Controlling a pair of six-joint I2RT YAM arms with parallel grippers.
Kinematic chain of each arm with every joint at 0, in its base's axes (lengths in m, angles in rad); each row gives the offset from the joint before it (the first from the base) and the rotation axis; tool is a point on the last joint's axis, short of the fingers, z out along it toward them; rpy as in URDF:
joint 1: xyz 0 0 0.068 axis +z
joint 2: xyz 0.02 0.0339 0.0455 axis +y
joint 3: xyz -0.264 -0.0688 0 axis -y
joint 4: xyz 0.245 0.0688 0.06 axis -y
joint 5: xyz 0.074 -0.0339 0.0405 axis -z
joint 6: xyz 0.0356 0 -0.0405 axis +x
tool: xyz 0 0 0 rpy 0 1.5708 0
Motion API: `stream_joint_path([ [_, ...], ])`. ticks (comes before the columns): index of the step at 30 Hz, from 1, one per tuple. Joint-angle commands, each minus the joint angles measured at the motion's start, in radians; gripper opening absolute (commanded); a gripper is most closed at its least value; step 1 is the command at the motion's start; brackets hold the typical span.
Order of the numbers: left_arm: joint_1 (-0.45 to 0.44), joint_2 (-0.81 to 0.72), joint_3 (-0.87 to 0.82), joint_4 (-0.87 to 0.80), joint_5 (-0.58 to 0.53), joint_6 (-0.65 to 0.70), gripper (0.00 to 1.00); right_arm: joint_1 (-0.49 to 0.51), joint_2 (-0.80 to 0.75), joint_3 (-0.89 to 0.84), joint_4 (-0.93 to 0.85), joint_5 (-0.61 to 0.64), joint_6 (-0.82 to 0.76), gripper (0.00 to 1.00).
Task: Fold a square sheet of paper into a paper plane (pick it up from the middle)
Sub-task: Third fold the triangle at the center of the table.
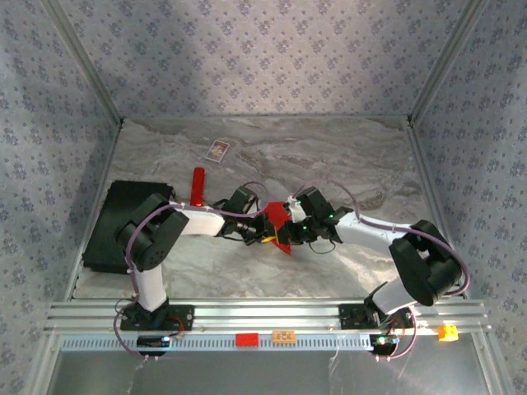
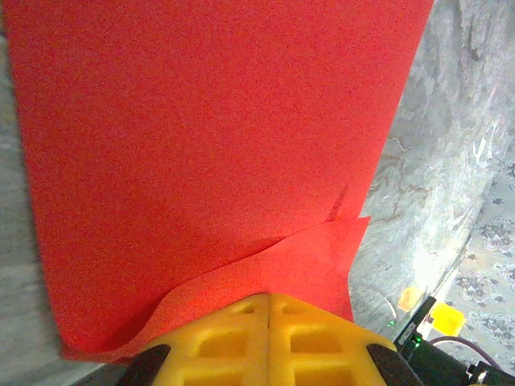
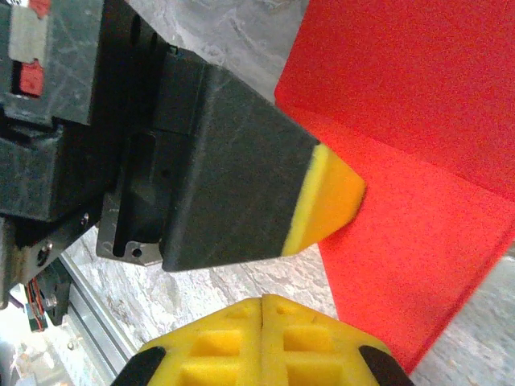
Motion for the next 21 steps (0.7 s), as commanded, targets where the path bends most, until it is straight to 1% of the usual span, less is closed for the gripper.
stream_joint_path([
  [1, -0.005, 0.032, 0.005, -0.067, -0.044, 0.017, 0.0, 0.02, 0.038, 0.037, -0.049, 0.025, -0.015, 0.01],
  [8, -0.005, 0.031, 0.003, -0.07, -0.045, 0.018, 0.0, 0.04, 0.099, 0.069, -0.049, 0.065, -0.004, 0.01],
  [13, -0.006, 0.031, 0.002, -0.067, -0.045, 0.017, 0.0, 0.044, 0.129, 0.061, -0.058, 0.095, -0.007, 0.01],
  [21, -0.004, 0.042, 0.007, -0.077, -0.046, 0.023, 0.0, 0.034, 0.1, -0.006, -0.067, 0.099, -0.008, 0.02],
])
